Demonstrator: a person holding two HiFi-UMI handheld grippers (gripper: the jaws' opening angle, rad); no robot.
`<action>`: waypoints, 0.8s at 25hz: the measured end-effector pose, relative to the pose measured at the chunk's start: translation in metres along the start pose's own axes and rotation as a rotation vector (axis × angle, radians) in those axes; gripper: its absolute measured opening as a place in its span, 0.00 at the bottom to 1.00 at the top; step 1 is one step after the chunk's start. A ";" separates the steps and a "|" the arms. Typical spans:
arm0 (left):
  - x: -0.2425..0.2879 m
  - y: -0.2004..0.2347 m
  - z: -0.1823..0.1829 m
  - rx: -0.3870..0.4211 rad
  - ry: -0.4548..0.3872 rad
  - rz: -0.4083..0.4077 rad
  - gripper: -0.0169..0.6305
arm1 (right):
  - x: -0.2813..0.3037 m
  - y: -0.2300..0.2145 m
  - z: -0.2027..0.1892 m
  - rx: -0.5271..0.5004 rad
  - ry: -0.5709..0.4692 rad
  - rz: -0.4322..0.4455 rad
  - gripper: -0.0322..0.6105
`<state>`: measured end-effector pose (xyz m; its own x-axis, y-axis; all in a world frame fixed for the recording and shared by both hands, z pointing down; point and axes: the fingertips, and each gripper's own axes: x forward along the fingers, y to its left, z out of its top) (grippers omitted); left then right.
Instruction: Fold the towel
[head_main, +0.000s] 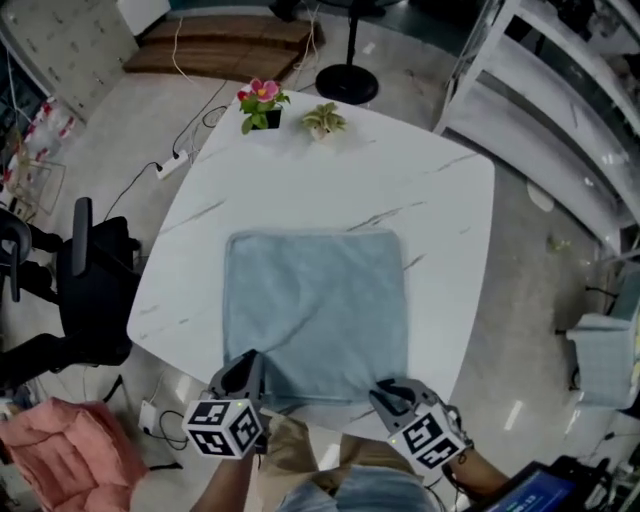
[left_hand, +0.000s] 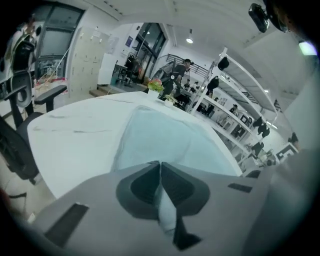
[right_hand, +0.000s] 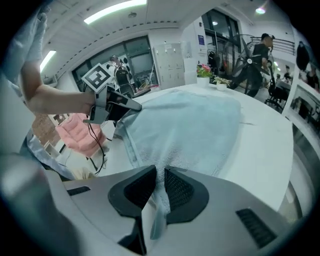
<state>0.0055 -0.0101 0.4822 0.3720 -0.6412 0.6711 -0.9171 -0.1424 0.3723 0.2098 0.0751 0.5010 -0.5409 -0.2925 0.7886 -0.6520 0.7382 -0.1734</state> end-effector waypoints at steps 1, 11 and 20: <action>0.001 0.002 0.003 0.018 0.009 -0.003 0.05 | 0.001 0.005 -0.001 0.014 -0.003 0.005 0.16; -0.004 -0.010 -0.022 0.036 0.118 -0.090 0.05 | -0.016 0.004 0.101 0.074 -0.212 0.034 0.18; -0.023 -0.041 0.006 0.090 0.052 -0.245 0.05 | -0.039 -0.065 0.046 0.294 -0.119 -0.280 0.33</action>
<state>0.0334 0.0057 0.4478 0.5894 -0.5404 0.6005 -0.8068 -0.3569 0.4708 0.2493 0.0109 0.4543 -0.3681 -0.5379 0.7584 -0.8968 0.4207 -0.1368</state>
